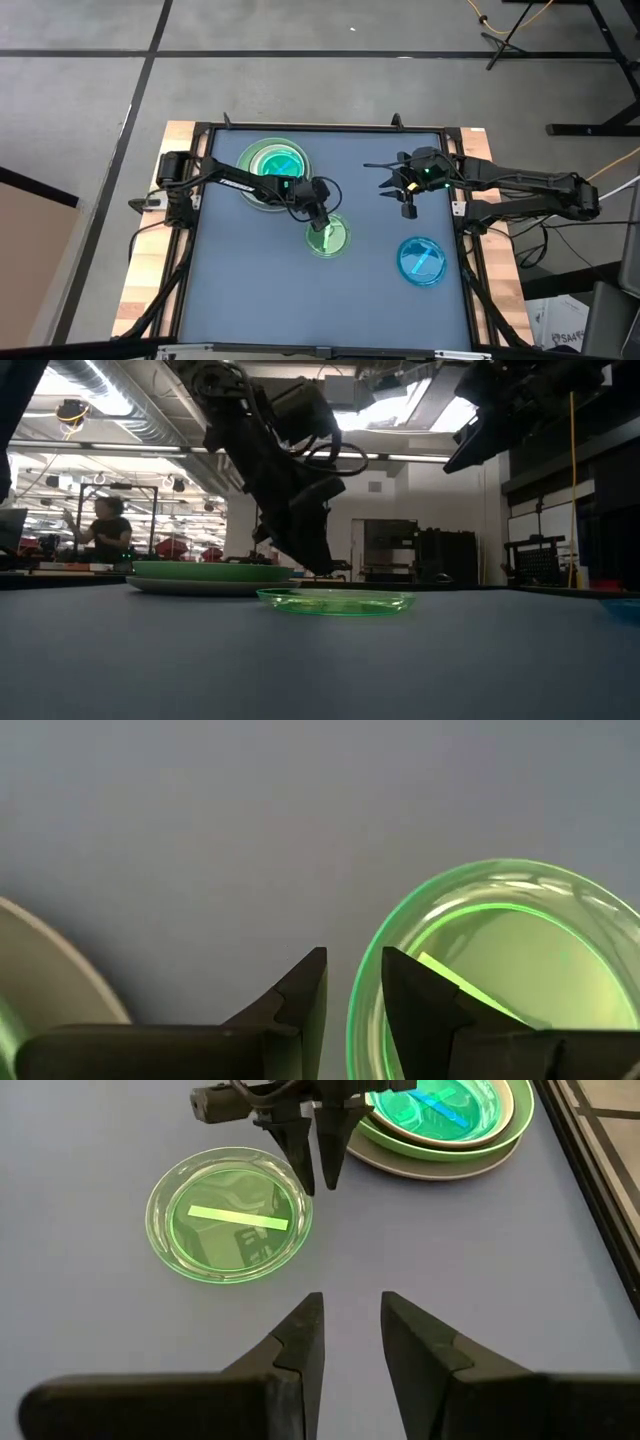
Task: Stack plastic plates
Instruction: Stack the light green plate on top of the blue plate
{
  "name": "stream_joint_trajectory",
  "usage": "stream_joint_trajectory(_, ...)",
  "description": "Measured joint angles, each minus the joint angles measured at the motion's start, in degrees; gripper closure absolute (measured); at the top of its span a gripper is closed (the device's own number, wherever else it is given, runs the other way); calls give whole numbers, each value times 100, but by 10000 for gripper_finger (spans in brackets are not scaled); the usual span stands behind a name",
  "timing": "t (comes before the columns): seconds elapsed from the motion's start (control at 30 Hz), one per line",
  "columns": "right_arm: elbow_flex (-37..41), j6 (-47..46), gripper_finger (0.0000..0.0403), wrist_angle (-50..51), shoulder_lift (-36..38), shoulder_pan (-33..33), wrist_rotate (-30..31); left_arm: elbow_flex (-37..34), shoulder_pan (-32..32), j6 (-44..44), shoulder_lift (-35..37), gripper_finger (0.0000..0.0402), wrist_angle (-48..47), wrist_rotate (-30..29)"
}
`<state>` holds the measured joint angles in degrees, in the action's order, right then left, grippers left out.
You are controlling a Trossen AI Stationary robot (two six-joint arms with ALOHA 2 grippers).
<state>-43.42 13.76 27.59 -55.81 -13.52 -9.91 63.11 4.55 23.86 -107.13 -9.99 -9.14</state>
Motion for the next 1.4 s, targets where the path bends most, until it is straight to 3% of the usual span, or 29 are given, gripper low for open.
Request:
stream_joint_trajectory(1.1, 0, 0, 308, -11, -114, 0, 1, 0, 56, 4, -413, 310, -93, 679)
stream_joint_trajectory(1.4, 0, 0, 308, -4, -114, 0, 0, 4, 86, 2, -418, 310, -84, 1171)
